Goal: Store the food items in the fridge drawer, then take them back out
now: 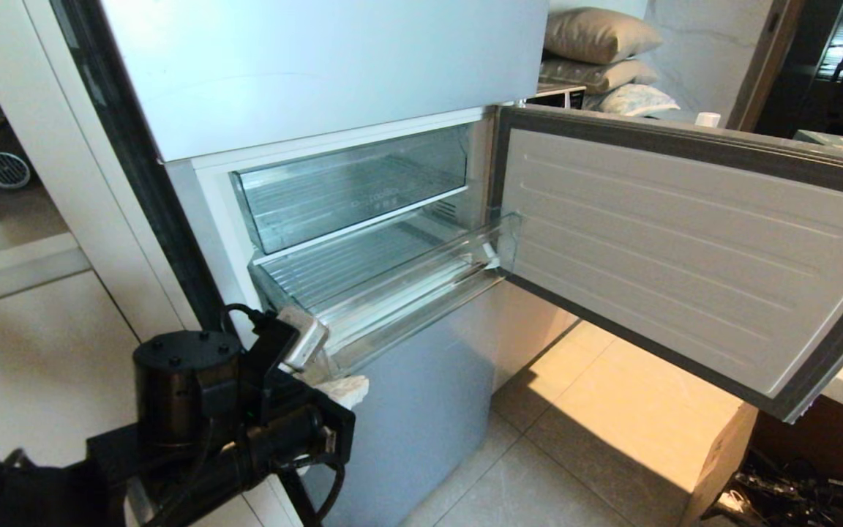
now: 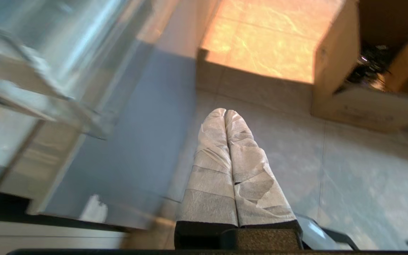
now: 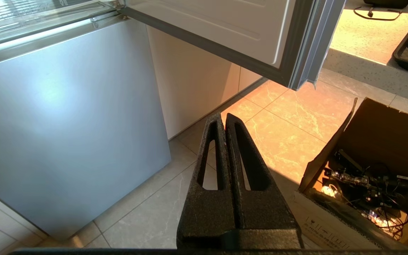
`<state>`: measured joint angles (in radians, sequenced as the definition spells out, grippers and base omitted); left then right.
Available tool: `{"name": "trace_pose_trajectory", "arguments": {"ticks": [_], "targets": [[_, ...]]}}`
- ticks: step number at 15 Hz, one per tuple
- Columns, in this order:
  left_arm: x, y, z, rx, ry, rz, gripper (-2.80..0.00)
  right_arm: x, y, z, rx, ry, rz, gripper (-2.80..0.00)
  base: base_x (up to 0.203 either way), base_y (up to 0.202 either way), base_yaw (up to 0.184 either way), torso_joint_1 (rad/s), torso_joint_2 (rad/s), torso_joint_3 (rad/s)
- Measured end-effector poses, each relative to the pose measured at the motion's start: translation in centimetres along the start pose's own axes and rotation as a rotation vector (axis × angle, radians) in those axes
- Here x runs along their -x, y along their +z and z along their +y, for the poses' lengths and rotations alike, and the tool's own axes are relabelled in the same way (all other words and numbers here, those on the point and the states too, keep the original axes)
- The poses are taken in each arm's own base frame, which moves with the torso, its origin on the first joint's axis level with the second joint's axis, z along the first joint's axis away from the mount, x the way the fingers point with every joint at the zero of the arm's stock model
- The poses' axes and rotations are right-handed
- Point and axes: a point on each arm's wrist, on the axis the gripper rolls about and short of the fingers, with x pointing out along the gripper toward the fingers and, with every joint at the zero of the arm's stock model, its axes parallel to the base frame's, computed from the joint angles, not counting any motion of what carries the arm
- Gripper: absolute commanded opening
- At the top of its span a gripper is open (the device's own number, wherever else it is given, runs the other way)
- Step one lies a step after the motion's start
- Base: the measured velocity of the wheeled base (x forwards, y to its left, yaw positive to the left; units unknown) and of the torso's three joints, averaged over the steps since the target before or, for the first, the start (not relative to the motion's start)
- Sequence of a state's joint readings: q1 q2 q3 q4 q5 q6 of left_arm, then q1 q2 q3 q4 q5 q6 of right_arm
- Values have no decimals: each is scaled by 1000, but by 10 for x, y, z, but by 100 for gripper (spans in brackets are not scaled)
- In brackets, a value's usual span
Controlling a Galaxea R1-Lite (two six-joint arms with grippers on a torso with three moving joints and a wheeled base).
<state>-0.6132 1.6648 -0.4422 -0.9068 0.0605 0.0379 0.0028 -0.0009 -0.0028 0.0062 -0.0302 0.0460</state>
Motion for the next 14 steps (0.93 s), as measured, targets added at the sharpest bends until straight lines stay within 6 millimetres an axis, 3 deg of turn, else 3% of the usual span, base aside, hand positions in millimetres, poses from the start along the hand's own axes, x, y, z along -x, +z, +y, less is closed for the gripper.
{"name": "trace_pose_trajectory", "arguments": {"ticks": [4, 7, 10, 14], "targets": [[-3, -3, -15, -17, -45, 13, -280, 0, 0, 0, 0, 0, -1, -280, 0, 0, 0, 0, 0, 0], [-18, -1, -17, -22, -11, 19, -280, 0, 0, 0, 2, 0, -1, -280, 0, 0, 0, 0, 0, 0], [-45, -2, -18, -25, 31, 32, -280, 0, 0, 0, 0, 0, -1, -280, 0, 0, 0, 0, 0, 0], [-98, -7, -4, -12, 205, 44, -280, 0, 0, 0, -2, 0, -1, -280, 0, 0, 0, 0, 0, 0]]}}
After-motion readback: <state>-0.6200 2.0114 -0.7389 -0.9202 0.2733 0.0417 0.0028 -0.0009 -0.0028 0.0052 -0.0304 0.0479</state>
